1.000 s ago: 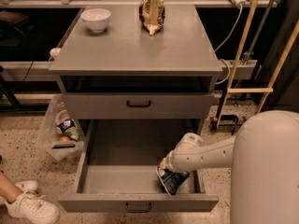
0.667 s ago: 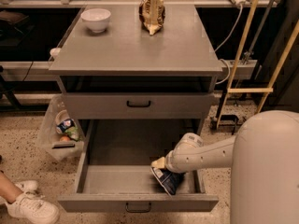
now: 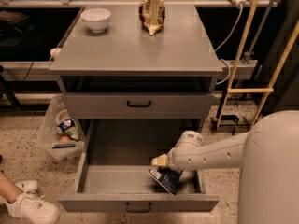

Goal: Place blue chip bag into middle drawer

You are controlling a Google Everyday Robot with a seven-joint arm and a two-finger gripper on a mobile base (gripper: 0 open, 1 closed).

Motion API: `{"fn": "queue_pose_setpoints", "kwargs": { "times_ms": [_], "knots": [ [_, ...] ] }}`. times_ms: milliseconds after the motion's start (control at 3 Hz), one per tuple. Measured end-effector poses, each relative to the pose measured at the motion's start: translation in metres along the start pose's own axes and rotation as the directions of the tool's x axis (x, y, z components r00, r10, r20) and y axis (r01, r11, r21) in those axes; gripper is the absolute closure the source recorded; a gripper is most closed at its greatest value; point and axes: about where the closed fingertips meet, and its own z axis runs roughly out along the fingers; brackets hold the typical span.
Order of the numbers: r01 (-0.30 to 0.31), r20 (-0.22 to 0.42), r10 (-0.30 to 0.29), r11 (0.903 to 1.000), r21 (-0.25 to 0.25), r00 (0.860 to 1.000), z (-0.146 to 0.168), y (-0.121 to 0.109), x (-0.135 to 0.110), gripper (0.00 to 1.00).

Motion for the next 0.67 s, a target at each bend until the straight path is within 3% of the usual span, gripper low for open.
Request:
{"fn": "queue_pose_setpoints", "kwargs": {
  "times_ms": [333,667],
  "knots": [
    [0.053,0.066,-0.062,0.9909,0.124,0.996,-0.063,-0.009,-0.022,0.0],
    [-0.002,0.111,-0.023,0.9754,0.22,0.994,-0.14,-0.021,-0.038,0.0]
  ]
}}
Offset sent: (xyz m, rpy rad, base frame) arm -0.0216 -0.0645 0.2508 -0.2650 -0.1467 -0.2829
